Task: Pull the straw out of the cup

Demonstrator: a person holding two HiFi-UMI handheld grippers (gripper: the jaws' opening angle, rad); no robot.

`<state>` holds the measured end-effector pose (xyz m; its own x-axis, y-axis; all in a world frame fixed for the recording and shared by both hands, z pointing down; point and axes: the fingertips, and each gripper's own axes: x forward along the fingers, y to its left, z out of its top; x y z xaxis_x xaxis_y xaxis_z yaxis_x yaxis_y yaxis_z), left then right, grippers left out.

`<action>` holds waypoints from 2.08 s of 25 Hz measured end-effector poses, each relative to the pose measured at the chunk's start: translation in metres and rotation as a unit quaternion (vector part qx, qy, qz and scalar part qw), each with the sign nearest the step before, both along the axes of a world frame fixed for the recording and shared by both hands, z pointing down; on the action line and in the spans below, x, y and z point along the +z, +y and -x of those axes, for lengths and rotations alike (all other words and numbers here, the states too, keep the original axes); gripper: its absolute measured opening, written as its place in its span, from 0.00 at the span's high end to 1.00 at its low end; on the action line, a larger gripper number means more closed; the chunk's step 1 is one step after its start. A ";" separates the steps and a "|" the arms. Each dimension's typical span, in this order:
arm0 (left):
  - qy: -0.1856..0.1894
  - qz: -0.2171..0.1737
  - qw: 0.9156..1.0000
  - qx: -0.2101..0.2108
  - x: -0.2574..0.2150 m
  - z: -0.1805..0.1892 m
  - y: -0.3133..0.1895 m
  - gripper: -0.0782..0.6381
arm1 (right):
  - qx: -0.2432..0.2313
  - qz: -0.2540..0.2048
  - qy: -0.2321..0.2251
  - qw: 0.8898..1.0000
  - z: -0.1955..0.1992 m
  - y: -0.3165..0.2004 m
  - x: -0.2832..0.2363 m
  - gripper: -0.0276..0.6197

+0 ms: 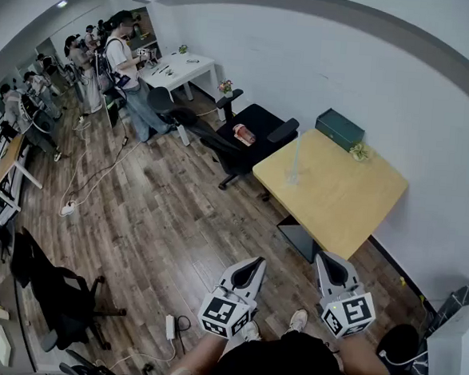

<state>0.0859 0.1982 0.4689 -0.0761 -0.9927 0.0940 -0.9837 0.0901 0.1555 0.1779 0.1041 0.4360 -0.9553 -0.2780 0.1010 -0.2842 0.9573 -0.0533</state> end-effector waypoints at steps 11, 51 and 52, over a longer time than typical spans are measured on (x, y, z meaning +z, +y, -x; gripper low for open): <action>0.009 -0.005 1.000 -0.013 0.002 0.011 -0.005 0.86 | -0.014 -0.023 -0.022 0.999 0.025 -0.014 -0.021 0.93; 0.000 0.039 0.999 -0.018 0.034 0.128 -0.014 0.45 | 0.036 0.005 -0.020 0.999 0.110 -0.038 0.005 0.93; 0.000 0.042 0.999 -0.017 0.035 0.133 -0.022 0.45 | 0.035 0.004 -0.020 0.999 0.116 -0.045 0.006 0.93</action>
